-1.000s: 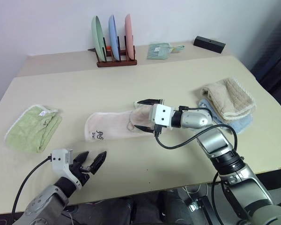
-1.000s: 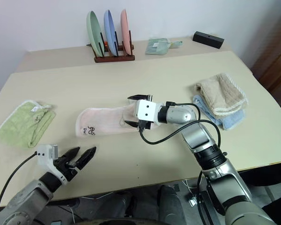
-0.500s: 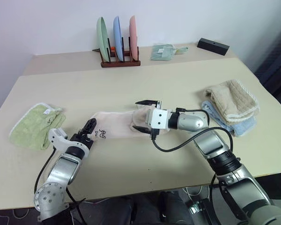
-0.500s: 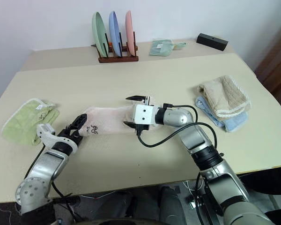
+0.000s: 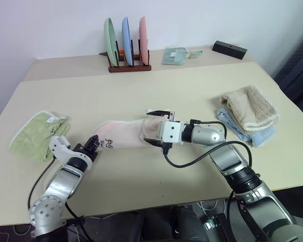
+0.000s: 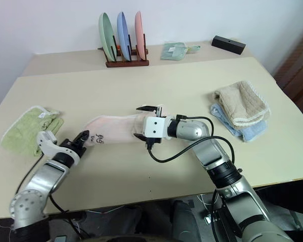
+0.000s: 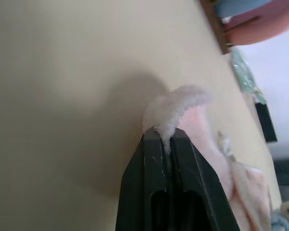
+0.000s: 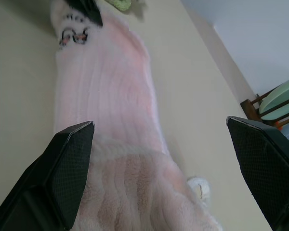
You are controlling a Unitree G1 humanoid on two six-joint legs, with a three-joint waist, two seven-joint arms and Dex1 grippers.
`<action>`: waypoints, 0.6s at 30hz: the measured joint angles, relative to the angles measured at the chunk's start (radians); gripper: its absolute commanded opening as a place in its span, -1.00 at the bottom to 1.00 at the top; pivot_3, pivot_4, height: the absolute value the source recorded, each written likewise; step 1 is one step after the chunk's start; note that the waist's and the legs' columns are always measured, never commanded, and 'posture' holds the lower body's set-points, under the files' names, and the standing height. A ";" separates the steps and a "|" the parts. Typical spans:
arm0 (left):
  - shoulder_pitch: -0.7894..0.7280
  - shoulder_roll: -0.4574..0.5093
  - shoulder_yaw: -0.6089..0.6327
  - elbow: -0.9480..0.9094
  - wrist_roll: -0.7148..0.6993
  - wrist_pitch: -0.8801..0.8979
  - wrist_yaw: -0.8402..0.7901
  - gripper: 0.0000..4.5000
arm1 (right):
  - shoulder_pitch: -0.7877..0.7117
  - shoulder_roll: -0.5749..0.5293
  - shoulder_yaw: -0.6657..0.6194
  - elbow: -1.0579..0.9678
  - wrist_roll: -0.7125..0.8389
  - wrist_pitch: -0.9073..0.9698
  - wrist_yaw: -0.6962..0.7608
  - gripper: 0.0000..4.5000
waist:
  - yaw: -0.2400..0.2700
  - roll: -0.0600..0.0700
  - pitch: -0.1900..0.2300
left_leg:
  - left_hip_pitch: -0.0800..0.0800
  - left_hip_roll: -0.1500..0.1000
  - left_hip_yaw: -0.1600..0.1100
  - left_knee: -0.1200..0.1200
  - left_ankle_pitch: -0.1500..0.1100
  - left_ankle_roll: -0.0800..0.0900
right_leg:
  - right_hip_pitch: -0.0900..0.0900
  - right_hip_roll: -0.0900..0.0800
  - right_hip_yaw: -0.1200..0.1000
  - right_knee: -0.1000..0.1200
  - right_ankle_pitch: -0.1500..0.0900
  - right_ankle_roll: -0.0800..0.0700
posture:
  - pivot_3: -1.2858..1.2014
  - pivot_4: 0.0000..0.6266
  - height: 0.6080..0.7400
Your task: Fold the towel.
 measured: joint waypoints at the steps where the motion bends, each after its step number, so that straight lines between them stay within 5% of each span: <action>1: 0.000 0.035 0.016 -0.016 0.001 -0.005 -0.019 -0.99 | 0.000 -0.007 -0.002 0.000 0.000 0.001 0.000 1.00 | 0.000 0.000 0.000 | 0.000 0.000 0.000 0.000 0.000 0.000 | 0.000 0.000 0.000 0.000 0.000 0.000 | 0.03 -0.52 1.00; 10: -0.053 0.269 0.078 -0.052 0.030 -0.031 -0.166 -0.99 | 0.000 -0.026 -0.047 0.004 0.012 0.010 -0.002 1.00 | 0.003 0.000 0.000 | 0.000 0.000 0.000 -0.001 0.000 0.000 | 0.000 0.001 0.000 -0.001 0.000 0.000 | 0.03 -0.52 1.00; 18: -0.360 0.343 -0.389 -0.076 0.229 0.143 -0.327 -0.99 | -0.008 -0.027 -0.085 0.036 0.024 0.046 -0.037 1.00 | -0.006 -0.001 0.001 | 0.000 -0.001 0.000 -0.002 0.000 0.000 | -0.001 0.000 0.001 -0.001 0.000 0.000 | 0.03 -0.52 1.00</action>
